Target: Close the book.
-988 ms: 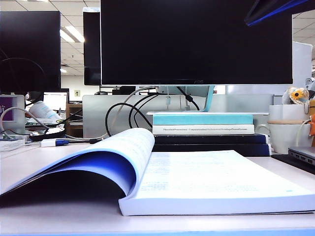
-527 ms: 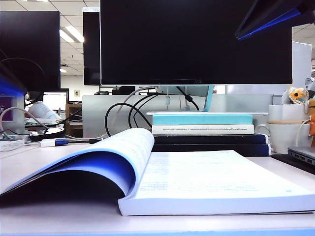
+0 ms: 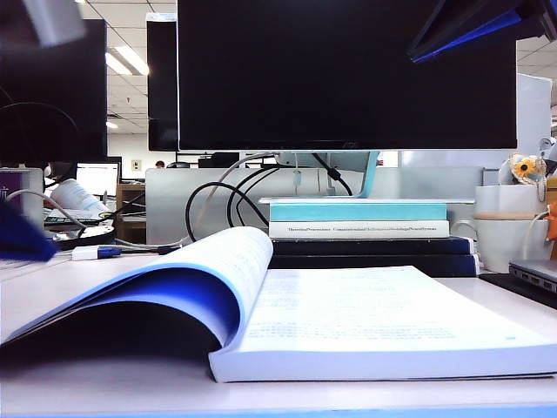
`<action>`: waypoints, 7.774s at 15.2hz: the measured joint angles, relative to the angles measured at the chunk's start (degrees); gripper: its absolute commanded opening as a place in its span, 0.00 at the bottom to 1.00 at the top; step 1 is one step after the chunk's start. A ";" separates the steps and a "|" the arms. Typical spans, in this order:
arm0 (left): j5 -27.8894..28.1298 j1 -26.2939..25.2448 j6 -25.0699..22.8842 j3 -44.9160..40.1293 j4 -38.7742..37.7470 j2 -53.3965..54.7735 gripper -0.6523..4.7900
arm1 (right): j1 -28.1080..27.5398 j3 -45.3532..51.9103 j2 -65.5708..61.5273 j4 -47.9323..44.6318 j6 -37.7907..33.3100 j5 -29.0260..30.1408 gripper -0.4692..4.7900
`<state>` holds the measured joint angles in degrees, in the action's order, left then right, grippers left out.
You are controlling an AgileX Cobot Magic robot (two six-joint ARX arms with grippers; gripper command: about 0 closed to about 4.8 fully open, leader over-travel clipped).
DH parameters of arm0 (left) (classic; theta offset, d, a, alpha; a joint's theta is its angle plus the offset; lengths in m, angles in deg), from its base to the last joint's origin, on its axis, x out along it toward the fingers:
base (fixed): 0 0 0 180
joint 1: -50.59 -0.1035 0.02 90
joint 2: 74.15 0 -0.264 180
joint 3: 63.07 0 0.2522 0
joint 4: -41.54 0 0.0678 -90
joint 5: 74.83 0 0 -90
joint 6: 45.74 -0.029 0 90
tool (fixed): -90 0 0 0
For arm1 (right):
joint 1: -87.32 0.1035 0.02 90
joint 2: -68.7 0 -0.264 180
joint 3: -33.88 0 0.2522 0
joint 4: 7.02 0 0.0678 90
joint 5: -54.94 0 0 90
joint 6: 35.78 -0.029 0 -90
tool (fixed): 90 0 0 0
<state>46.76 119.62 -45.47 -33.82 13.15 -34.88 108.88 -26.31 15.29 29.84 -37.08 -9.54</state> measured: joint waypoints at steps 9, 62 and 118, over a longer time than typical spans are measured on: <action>5.31 1.70 -13.81 -0.94 10.32 19.43 0.75 | 0.00 0.09 -2.89 0.31 1.44 0.00 0.09; -8.87 -20.24 -19.15 10.95 23.80 -10.47 0.55 | -0.02 0.00 5.33 6.84 3.04 -6.58 0.09; -26.23 -51.12 -4.33 -14.93 7.13 -39.06 0.11 | -20.44 45.92 53.20 -20.52 -4.85 -9.77 0.09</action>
<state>20.53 68.50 -49.80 -48.75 20.27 -73.94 88.45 19.61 68.49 9.31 -41.93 -19.32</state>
